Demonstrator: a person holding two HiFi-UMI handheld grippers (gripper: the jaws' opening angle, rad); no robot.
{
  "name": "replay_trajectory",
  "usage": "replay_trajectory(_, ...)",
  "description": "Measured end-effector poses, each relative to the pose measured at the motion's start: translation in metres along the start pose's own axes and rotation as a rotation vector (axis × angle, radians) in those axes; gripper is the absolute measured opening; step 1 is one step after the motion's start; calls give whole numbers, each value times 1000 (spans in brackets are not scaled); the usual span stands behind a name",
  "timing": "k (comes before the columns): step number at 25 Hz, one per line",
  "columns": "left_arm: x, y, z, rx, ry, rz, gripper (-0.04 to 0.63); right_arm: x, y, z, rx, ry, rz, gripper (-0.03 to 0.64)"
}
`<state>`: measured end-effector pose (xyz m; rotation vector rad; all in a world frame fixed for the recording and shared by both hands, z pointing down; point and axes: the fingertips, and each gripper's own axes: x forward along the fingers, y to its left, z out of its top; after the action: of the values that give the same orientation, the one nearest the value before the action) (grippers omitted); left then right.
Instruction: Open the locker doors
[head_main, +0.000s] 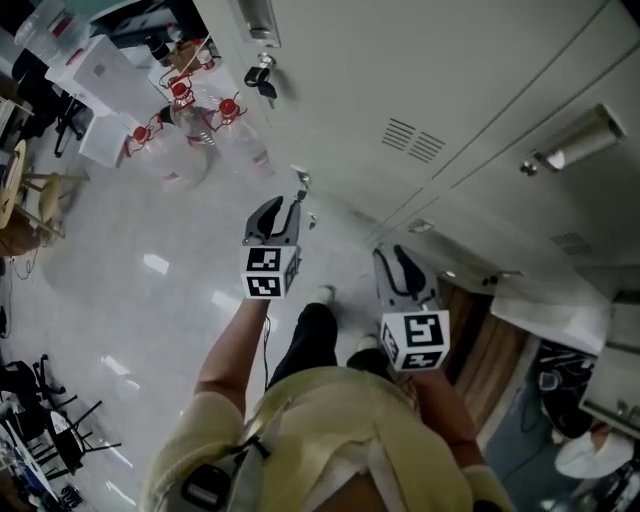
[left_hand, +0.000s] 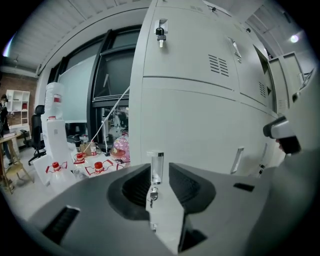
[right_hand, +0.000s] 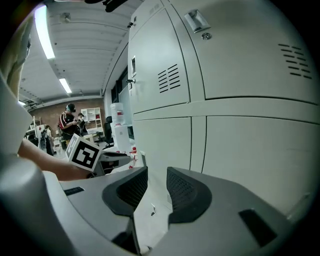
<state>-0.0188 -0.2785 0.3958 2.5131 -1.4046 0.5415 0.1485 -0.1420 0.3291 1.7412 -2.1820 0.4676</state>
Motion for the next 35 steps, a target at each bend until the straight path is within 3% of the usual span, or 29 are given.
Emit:
replay_trajectory(15, 80, 26, -22, -24, 94, 14, 132, 59, 18, -8, 77, 52, -73, 115)
replay_trajectory(22, 89, 34, -28, -68, 118, 35, 153, 65, 24, -7, 102, 59, -116, 115)
replay_trajectory(30, 96, 41, -19, -139, 87, 84, 178, 69, 28, -11, 128, 64, -155, 115)
replay_trajectory(35, 95, 41, -20, -161, 109, 59, 178, 69, 32, -11, 132, 59, -176, 115)
